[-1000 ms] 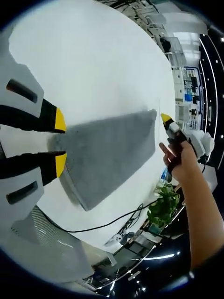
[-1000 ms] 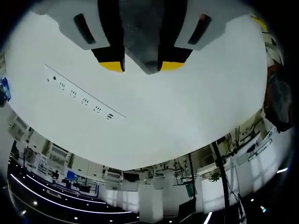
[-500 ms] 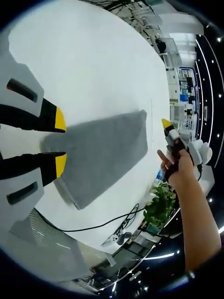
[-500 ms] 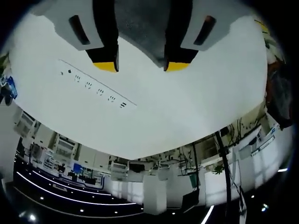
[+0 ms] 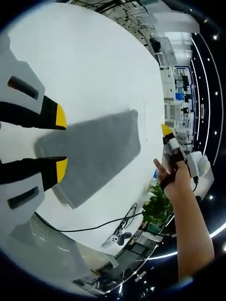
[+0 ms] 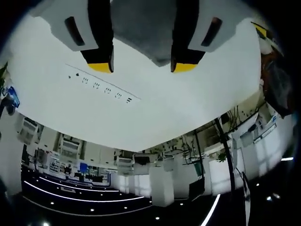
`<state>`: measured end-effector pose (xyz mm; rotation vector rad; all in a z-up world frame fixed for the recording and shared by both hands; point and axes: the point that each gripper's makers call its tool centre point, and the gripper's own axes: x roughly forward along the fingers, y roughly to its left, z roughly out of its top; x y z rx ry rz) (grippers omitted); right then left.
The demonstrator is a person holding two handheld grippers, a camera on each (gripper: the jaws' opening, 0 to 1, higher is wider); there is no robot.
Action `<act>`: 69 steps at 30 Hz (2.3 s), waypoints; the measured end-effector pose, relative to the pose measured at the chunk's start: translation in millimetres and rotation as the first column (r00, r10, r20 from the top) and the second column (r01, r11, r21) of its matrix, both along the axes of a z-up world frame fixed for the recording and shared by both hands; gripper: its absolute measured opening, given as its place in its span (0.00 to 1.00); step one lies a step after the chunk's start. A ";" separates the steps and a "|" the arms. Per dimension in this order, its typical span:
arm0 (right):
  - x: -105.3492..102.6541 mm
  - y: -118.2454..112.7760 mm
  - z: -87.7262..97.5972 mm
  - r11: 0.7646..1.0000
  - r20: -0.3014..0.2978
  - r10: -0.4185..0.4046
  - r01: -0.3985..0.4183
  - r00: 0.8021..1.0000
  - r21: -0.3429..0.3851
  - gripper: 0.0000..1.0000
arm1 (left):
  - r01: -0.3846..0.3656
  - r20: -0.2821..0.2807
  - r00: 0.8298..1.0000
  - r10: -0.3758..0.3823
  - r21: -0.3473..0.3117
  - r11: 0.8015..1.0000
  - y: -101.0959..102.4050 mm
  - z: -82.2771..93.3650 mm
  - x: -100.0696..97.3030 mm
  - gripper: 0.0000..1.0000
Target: Fold the towel on the table until its edges align and the towel forms a compact rectangular stack.
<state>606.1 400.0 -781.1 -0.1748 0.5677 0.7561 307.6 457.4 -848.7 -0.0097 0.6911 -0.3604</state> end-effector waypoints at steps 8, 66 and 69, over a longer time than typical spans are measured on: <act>-6.5 -15.0 12.4 0.999 0.016 0.032 -0.033 0.999 0.037 0.58 | 0.011 0.033 0.999 -0.012 0.017 1.000 2.0 9.9 7.3 0.30; -140.9 -113.5 59.3 0.983 0.106 0.053 -0.070 0.993 0.169 0.58 | 0.287 0.201 0.933 -0.298 0.083 0.954 -18.8 69.3 44.2 0.68; -152.7 -118.3 55.4 0.983 0.099 0.062 -0.078 0.993 0.167 0.57 | 0.315 0.205 0.922 -0.329 0.099 0.944 -22.5 69.9 44.1 0.68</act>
